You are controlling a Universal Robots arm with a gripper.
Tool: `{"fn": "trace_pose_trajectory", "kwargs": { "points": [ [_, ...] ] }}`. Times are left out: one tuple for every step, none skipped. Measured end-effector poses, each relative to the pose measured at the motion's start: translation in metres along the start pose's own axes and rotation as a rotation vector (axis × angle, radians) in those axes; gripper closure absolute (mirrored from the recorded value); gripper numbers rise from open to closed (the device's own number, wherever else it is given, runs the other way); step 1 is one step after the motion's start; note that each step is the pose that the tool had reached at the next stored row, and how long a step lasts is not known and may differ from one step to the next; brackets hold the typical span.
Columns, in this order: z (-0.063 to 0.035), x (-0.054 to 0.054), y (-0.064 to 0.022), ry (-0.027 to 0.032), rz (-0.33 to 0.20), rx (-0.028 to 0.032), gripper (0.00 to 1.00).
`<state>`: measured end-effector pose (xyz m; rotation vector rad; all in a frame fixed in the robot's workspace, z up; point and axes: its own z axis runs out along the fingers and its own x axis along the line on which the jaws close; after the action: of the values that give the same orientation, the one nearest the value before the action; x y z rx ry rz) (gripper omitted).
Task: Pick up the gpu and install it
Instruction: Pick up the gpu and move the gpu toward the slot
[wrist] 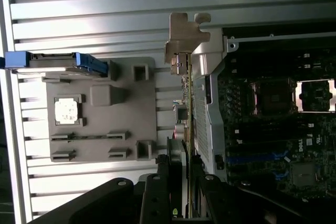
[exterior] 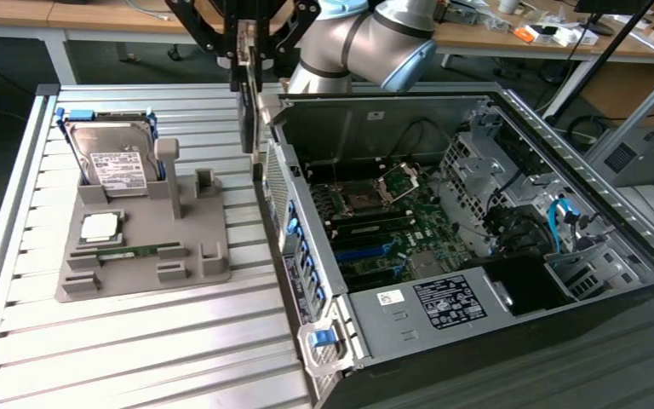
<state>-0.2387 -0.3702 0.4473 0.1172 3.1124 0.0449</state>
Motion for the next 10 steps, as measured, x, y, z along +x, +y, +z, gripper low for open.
{"fn": "trace_pose_trajectory", "kwargs": {
  "points": [
    [0.0000, -0.0003, 0.0000, -0.0001, 0.000, 0.0002, 0.73],
    [0.0001, -0.0008, 0.0001, -0.0001, 0.000, 0.0006, 0.73],
    [0.0001, -0.0014, 0.0001, -0.0001, 0.000, 0.0011, 0.73],
    [0.0001, -0.0017, 0.0001, -0.0001, 0.000, 0.0013, 0.73],
    [0.0001, -0.0020, 0.0001, -0.0001, 0.000, 0.0016, 0.73],
    [0.0002, -0.0025, 0.0002, -0.0002, 0.000, 0.0019, 0.73],
    [0.0002, -0.0028, 0.0002, -0.0001, 0.000, 0.0021, 0.73],
    [0.0003, -0.0031, 0.0002, -0.0001, 0.000, 0.0023, 0.73],
    [0.0003, -0.0036, 0.0003, -0.0002, 0.000, 0.0025, 0.73],
    [0.0004, -0.0039, 0.0003, -0.0002, 0.000, 0.0026, 0.73]
  ]
}}
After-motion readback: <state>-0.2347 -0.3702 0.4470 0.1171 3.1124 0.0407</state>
